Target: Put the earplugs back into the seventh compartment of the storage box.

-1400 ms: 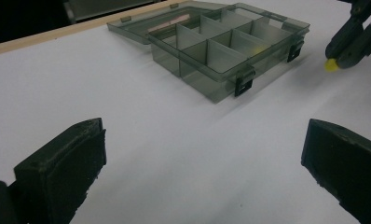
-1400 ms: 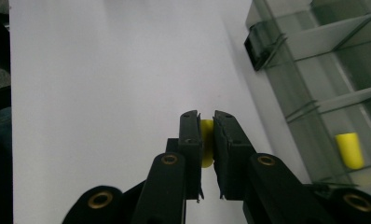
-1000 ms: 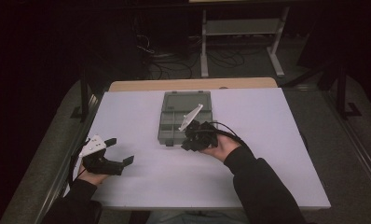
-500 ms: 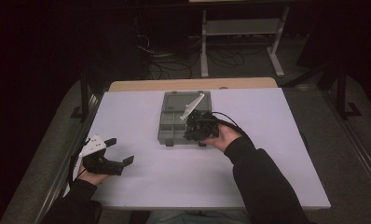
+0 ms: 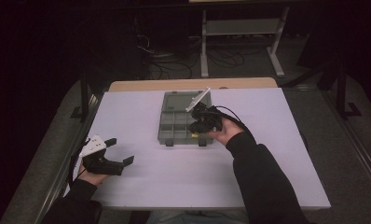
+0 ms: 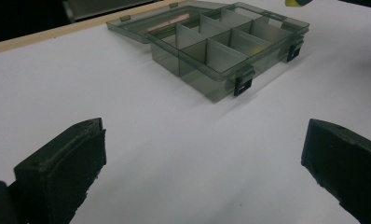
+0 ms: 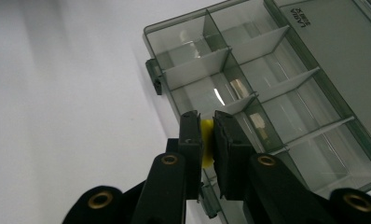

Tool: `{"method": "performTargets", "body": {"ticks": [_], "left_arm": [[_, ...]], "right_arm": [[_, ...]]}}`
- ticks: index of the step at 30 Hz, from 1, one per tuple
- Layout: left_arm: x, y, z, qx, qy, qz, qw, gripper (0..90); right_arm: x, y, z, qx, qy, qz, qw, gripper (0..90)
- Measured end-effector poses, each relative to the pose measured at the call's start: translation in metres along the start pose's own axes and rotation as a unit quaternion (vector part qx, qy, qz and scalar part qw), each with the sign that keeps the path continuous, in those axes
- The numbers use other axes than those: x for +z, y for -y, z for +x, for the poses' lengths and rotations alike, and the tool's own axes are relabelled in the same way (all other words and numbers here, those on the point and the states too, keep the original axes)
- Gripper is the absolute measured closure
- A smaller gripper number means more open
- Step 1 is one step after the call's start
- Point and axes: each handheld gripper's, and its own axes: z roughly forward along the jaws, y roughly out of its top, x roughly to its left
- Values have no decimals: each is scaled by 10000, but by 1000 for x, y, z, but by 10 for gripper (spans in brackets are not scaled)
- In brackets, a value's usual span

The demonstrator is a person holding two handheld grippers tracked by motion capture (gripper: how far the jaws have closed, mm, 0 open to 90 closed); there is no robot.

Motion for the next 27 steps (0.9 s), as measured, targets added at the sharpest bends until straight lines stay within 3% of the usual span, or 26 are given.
{"method": "performTargets", "body": {"ticks": [15,27], "left_arm": [[0,0,0,-1,-8,-6,10000,0],[0,0,-1,28,-4,-12,10000,0]], "right_arm": [[15,5,-21,357,116,174,9991,807],[36,7,-31,517,14,319,9982,804]]}}
